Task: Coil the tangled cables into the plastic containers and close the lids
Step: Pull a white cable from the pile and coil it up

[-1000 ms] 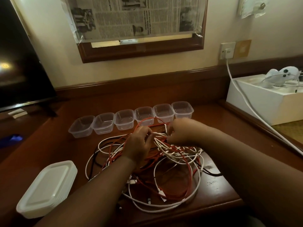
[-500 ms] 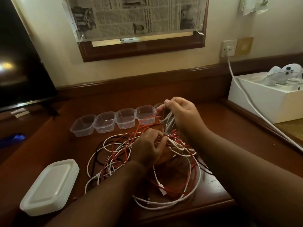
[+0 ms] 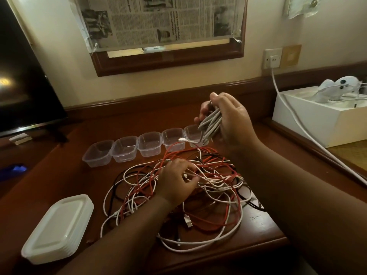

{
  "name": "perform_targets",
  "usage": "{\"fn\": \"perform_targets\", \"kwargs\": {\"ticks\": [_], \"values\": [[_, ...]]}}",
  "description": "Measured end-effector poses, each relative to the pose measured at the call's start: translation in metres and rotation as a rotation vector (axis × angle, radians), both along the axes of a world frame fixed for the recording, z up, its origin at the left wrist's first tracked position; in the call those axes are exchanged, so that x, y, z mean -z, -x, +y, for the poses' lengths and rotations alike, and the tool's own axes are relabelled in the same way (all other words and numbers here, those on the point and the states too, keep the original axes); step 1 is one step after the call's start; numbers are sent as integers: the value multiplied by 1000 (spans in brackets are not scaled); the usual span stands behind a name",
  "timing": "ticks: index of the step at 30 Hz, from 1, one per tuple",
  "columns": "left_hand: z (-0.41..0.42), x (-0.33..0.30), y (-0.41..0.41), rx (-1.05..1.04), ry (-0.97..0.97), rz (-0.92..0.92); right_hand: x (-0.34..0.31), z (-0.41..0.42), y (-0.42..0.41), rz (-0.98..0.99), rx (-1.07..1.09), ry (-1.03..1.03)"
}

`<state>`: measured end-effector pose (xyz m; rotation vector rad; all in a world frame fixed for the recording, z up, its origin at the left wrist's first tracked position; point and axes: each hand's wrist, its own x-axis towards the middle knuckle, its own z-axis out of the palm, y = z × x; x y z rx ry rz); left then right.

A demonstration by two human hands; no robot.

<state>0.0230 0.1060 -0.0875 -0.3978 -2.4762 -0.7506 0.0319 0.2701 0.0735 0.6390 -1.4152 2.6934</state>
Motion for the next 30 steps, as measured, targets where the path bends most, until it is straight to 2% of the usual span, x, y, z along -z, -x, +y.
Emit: {"fn": "perform_targets", "kwargs": {"ticks": [3, 5, 7, 9, 12, 14, 19, 22, 26, 28, 30], "values": [[6, -20, -9, 82, -367, -169, 11, 4, 2, -32, 4, -13], [10, -41, -18, 143, -727, -397, 16, 6, 2, -62, -27, -1], [12, -61, -23, 203, -1017, -666, 20, 7, 0, -41, -73, -72], [10, -77, -27, 202, -1105, -894, 25, 7, -7, 53, -97, -238], [6, -91, -35, 177, -1046, -1070, 31, 6, -18, 200, -77, -460], [4, -96, -42, 180, -1131, -1049, 33, 6, -25, 251, -57, -610], [-5, -109, -54, 138, -1451, -770, 37, 0, -59, 370, -91, -1073], [-16, -122, -67, 176, -1534, -678, 45, -6, -83, 444, -167, -1321], [-22, -139, -104, 250, -1393, -611, 57, -11, -114, 551, -320, -1510], [-22, -144, -122, 249, -1298, -582, 59, -10, -122, 522, -274, -1483], [-23, -144, -139, 233, -1218, -571, 55, -7, -129, 468, -135, -1354]]}}
